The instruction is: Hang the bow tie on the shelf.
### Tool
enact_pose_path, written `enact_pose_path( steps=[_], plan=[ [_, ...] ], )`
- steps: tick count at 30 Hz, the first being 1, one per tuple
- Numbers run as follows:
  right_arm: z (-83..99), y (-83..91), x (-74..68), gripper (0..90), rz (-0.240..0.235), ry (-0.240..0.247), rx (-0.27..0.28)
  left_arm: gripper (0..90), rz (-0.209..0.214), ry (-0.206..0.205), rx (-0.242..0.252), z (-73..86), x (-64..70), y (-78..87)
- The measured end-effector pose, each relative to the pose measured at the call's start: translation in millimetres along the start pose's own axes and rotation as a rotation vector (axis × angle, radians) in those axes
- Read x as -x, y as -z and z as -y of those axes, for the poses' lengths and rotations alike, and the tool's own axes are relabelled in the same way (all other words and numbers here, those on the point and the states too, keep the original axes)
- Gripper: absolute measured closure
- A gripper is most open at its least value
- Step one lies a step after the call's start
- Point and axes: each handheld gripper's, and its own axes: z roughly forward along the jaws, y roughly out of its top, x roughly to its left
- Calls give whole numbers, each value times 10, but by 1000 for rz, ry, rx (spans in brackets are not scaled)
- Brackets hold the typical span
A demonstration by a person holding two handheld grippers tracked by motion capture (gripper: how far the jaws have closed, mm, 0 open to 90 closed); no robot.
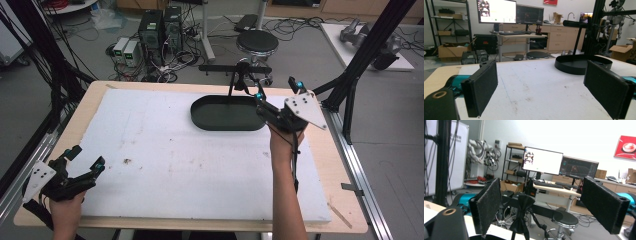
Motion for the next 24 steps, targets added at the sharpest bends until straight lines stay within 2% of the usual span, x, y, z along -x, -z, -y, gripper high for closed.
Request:
enact_pose_path(
  steps=[6,9,12,16,21,24],
  plan=[
    [25,392,102,118,-5,-29,31,125,8,4,2,-6,-16,9],
    [82,561,181,117,-2,-26,23,125,4,8,0,-7,-19,12],
    [181,712,249,115,-4,-73,11,125,1,2,-3,-5,-17,16],
    [345,905,288,115,-10,-92,9,125,-4,-7,-6,-6,-15,19],
    [549,1121,317,115,-26,-109,-24,125,-7,-5,-4,-9,-24,24],
    [632,1216,351,115,-41,-152,-33,125,-9,-3,-6,-6,-26,28]
  ],
)
